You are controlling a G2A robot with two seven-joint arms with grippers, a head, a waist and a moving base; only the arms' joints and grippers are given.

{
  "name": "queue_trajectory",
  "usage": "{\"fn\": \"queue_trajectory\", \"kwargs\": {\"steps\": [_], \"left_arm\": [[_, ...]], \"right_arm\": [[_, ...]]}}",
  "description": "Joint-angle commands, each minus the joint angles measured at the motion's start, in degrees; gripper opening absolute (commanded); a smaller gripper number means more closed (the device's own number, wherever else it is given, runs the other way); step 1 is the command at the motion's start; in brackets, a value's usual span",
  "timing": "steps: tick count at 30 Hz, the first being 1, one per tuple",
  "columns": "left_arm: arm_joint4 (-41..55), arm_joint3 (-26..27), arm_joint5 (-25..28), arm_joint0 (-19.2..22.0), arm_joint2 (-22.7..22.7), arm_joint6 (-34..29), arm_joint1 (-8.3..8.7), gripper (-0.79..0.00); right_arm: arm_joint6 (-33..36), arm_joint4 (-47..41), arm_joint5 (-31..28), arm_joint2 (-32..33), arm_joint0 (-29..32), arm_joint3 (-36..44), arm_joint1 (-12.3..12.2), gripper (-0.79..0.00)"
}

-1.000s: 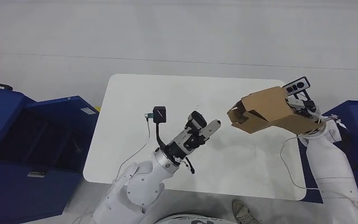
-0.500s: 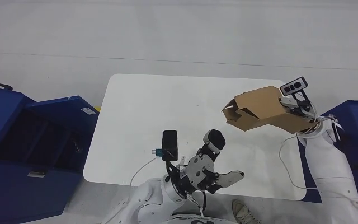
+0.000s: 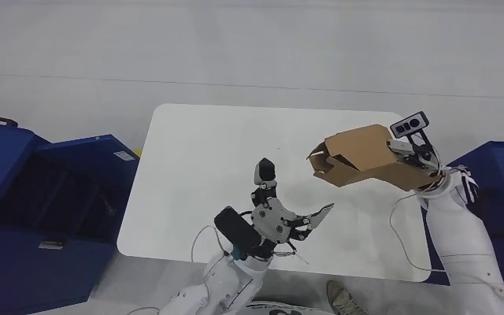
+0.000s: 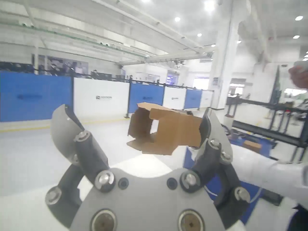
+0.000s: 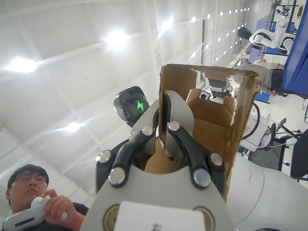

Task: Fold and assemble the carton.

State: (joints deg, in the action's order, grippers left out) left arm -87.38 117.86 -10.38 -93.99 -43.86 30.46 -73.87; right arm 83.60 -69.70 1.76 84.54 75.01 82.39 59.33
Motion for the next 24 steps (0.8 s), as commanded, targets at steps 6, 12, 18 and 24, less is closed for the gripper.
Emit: {"fn": "queue_trajectory", "kwargs": {"steps": [6, 12, 18, 24], "left_arm": [[-7.6, -5.6, -9.5, 4.8, 2.8, -4.3, -1.93, 0.000], [-10.3, -8.4, -13.6, 7.5, 4.1, -7.4, -3.31, 0.000], [-10.7, -9.9, -14.6, 9.0, 4.7, -10.3, -4.32, 0.000], [-10.9, -9.9, -14.2, 9.3, 4.9, -10.4, -4.91, 0.000]], "right_arm": [[1.6, -0.1, 0.6, 0.1, 0.6, 0.6, 0.1, -0.785], [2.5, 0.1, 0.9, 0.1, 1.0, 1.1, 0.3, -0.785], [3.0, 1.0, 1.4, -0.1, 1.3, 1.7, 0.3, -0.785], [2.9, 0.4, 1.8, 0.3, 1.3, 1.6, 0.4, -0.785]]}}
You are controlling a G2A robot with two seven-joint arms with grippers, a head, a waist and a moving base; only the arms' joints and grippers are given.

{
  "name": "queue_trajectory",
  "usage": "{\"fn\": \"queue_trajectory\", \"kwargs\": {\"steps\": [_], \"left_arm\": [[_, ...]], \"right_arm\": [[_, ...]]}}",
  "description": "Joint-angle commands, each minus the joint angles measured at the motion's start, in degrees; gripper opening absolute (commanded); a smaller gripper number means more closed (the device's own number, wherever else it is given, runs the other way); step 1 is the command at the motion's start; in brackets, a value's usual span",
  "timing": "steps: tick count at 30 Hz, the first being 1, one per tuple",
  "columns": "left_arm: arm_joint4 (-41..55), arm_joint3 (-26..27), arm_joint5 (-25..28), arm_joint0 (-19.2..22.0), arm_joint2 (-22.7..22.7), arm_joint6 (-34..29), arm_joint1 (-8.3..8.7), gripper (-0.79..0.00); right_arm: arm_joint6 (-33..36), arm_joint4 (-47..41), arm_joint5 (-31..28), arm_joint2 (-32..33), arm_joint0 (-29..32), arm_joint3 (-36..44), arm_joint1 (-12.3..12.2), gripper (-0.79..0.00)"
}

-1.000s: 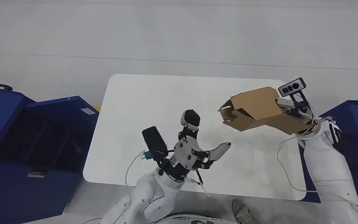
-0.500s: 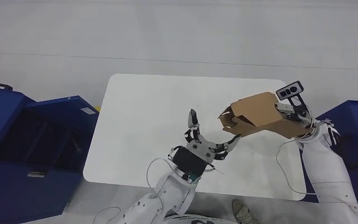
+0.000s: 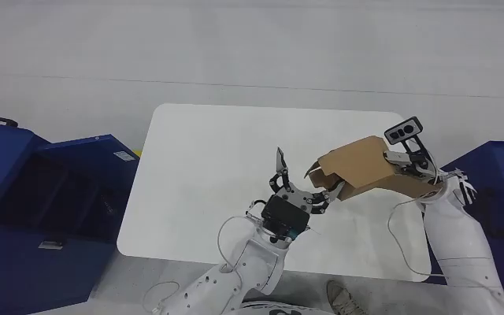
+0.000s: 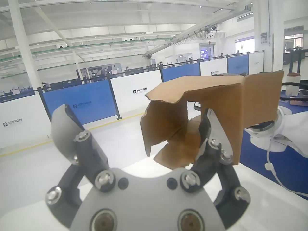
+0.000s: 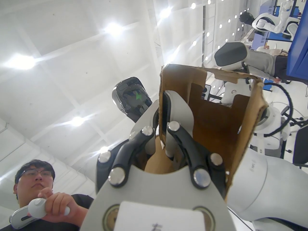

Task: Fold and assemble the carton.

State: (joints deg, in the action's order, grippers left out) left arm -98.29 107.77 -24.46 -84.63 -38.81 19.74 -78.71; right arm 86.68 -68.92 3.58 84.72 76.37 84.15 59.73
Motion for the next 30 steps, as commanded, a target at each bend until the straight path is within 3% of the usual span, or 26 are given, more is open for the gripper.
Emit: {"fn": "queue_trajectory", "kwargs": {"steps": [1, 4, 8, 15, 22, 30], "left_arm": [[0.5, 0.5, -0.1, -0.3, -0.3, 0.7, -0.12, 0.000], [2.2, 2.1, 0.0, -1.4, -1.4, 2.6, -0.09, 0.000], [11.9, 5.7, 4.8, -4.0, -3.4, 8.5, 0.13, 0.000], [11.9, 5.7, 4.8, -4.0, -3.4, 8.5, 0.13, 0.000], [13.2, 5.5, 5.4, -4.6, -4.0, -4.2, -0.08, 0.000], [14.2, 8.2, 5.2, -4.7, -2.6, -4.8, -0.86, 0.000]], "right_arm": [[-0.5, -1.0, 0.0, 0.3, -0.1, -0.3, 0.1, -0.785], [-1.2, -4.0, 1.3, 0.8, -0.5, -1.5, 0.3, -0.785], [-2.4, -9.6, 4.8, 1.0, -1.4, -3.9, 0.6, -0.785], [-4.0, -12.0, 6.3, 0.9, -0.9, -3.0, 0.8, -0.785], [-5.8, -17.9, 13.0, 0.9, 0.2, -0.8, 1.2, -0.785], [-5.4, -15.7, 13.0, -0.2, 0.7, -0.3, 1.6, -0.785]]}}
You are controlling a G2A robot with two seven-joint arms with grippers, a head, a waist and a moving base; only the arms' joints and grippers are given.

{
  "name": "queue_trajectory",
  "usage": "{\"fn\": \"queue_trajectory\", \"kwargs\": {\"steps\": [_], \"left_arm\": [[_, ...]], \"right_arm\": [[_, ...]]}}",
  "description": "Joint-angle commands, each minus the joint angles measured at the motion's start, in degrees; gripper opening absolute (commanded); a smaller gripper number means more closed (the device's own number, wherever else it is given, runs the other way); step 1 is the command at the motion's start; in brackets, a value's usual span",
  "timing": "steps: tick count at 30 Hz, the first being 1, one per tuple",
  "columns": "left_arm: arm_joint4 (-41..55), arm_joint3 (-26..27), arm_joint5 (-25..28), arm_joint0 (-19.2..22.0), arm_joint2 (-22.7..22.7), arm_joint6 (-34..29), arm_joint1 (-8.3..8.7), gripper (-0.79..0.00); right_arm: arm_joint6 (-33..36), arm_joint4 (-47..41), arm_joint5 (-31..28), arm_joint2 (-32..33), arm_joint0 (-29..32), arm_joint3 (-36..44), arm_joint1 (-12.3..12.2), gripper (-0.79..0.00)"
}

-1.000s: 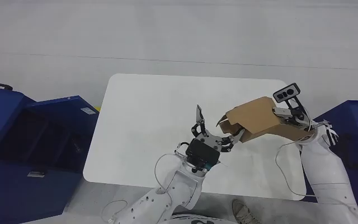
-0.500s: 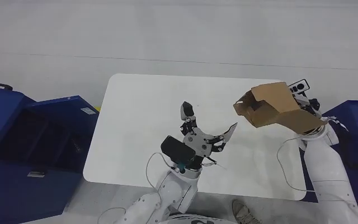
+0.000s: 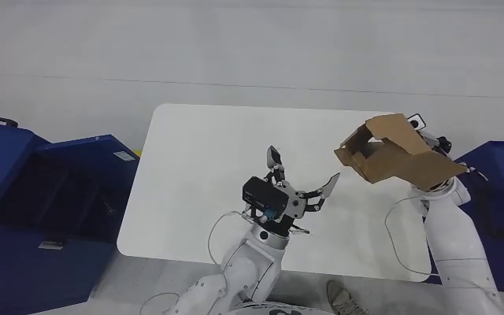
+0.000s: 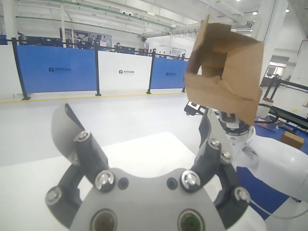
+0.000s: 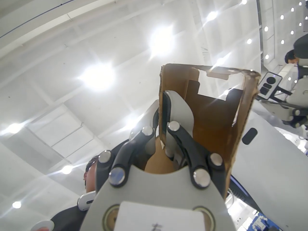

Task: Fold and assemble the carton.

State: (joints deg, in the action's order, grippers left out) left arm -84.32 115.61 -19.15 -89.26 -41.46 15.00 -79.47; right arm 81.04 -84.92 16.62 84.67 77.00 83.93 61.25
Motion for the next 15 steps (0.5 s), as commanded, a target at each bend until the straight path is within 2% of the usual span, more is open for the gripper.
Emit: {"fn": "queue_trajectory", "kwargs": {"steps": [1, 15], "left_arm": [[0.0, 0.5, -0.1, 0.1, 0.0, -0.2, -0.15, 0.000], [-1.1, -0.6, -0.5, 2.0, 1.0, -3.5, -1.32, 0.000]], "right_arm": [[0.3, 0.6, -0.2, -0.2, 0.1, -0.1, 0.1, -0.785], [2.8, 4.2, 0.1, -1.2, 0.6, -0.4, 0.4, -0.785]]}}
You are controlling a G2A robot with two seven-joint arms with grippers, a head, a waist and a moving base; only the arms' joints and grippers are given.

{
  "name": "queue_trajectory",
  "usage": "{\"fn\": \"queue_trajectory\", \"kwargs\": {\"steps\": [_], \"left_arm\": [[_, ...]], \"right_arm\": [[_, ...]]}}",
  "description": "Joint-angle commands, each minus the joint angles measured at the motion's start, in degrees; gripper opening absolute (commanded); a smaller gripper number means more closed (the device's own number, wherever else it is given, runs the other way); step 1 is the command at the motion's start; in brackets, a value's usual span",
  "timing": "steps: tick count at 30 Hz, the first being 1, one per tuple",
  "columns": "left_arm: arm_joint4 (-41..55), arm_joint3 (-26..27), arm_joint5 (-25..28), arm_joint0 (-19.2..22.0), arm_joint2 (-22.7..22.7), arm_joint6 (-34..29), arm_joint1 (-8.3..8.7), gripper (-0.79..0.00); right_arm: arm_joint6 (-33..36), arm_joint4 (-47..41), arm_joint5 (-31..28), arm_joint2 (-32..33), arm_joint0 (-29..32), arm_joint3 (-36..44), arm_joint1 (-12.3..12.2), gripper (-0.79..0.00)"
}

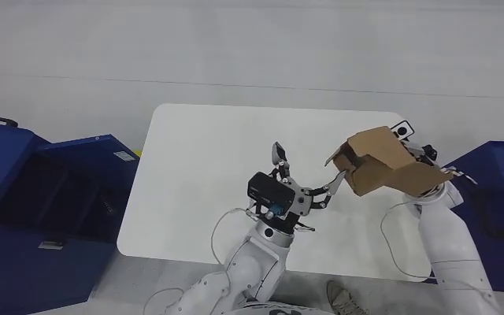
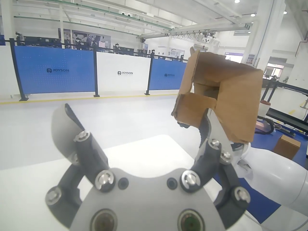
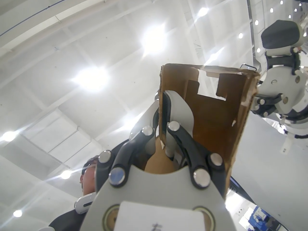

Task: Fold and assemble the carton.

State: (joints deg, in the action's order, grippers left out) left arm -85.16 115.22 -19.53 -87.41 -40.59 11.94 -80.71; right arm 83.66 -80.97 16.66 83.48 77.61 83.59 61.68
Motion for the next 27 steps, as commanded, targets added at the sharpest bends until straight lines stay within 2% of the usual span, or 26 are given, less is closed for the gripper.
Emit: {"fn": "queue_trajectory", "kwargs": {"steps": [1, 7, 13, 20, 21, 23, 27], "left_arm": [[-0.5, -0.4, -0.3, 0.3, 0.2, -1.0, -0.15, 0.000], [-1.1, -1.0, -1.4, 1.2, 0.5, -3.8, -0.64, 0.000], [-0.6, -0.2, -1.5, 0.3, -0.2, -3.2, -0.59, 0.000], [-0.4, 0.5, -1.0, 0.1, -0.4, -2.0, -0.52, 0.000], [-0.4, 0.5, -1.0, 0.1, -0.4, -2.0, -0.52, 0.000], [6.5, 2.7, 1.4, -0.6, -1.0, -5.5, -0.49, 0.000], [17.1, 7.6, 1.0, -2.2, -3.8, -12.9, -0.49, 0.000]], "right_arm": [[0.4, 0.4, 0.1, 0.0, 0.0, -0.1, 0.0, -0.785], [0.9, 2.1, -0.9, 0.9, -0.4, -0.7, 0.0, -0.785], [-1.4, 4.9, -4.4, 3.6, -1.0, -2.1, -0.3, -0.785], [-2.3, 5.7, -4.9, 3.6, -0.9, -0.9, -0.3, -0.785], [-2.5, 7.7, -6.9, 4.2, -0.6, -0.1, -0.4, -0.785], [-2.2, 14.7, -12.7, 5.6, -0.1, 1.0, -0.8, -0.785], [-0.9, 18.4, -18.7, 6.6, 0.2, 1.6, -0.8, -0.785]]}}
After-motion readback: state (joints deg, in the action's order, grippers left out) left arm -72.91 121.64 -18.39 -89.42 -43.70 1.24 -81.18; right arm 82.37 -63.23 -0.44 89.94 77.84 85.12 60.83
